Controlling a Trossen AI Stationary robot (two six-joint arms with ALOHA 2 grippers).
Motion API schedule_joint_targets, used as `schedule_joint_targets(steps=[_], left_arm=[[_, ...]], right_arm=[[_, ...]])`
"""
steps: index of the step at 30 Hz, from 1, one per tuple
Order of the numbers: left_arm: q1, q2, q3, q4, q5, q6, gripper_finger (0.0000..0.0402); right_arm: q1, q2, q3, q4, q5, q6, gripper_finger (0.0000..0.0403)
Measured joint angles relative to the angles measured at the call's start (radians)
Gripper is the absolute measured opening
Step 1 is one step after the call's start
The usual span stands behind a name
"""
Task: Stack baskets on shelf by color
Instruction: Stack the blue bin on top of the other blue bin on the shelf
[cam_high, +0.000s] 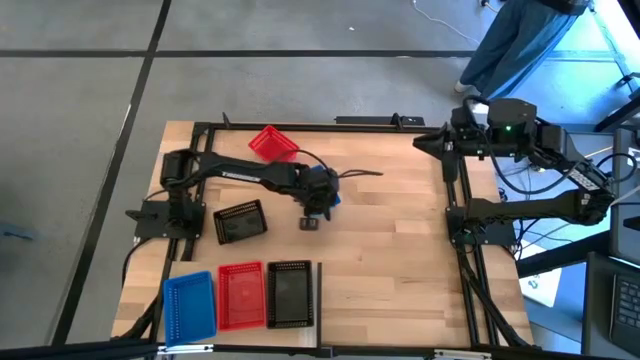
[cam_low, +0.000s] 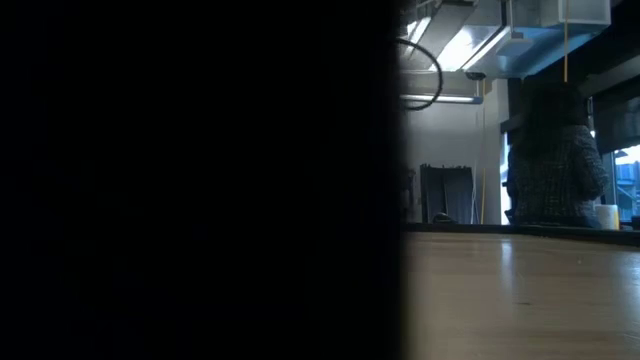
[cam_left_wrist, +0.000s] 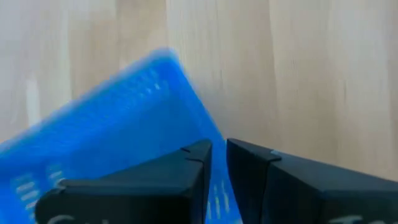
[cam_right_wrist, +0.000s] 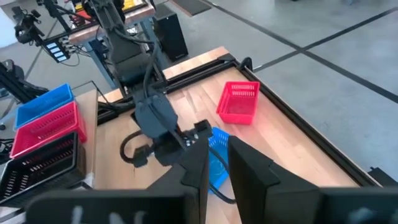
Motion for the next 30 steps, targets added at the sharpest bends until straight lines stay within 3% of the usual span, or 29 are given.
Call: schedule_joint_targets(steps=[18,26,30], left_arm=[[0.001,0.028,0.0,0.027,-0.037,-0.027,0.0041],[0.0,0.022,0.0,0.022,-0.119,0.0,0.0041],[0.005,0.021,0.0,-0.019,-0.097,-0.002,0.0041]], right_arm=[[0.0,0.0,0.0,-0.018,0.028,0.004,0.0058],[0.0,0.0,0.0,-0.018,0.028,0.005,0.0058],[0.0,0.0,0.0,-0.018,0.028,0.005,0.0058]])
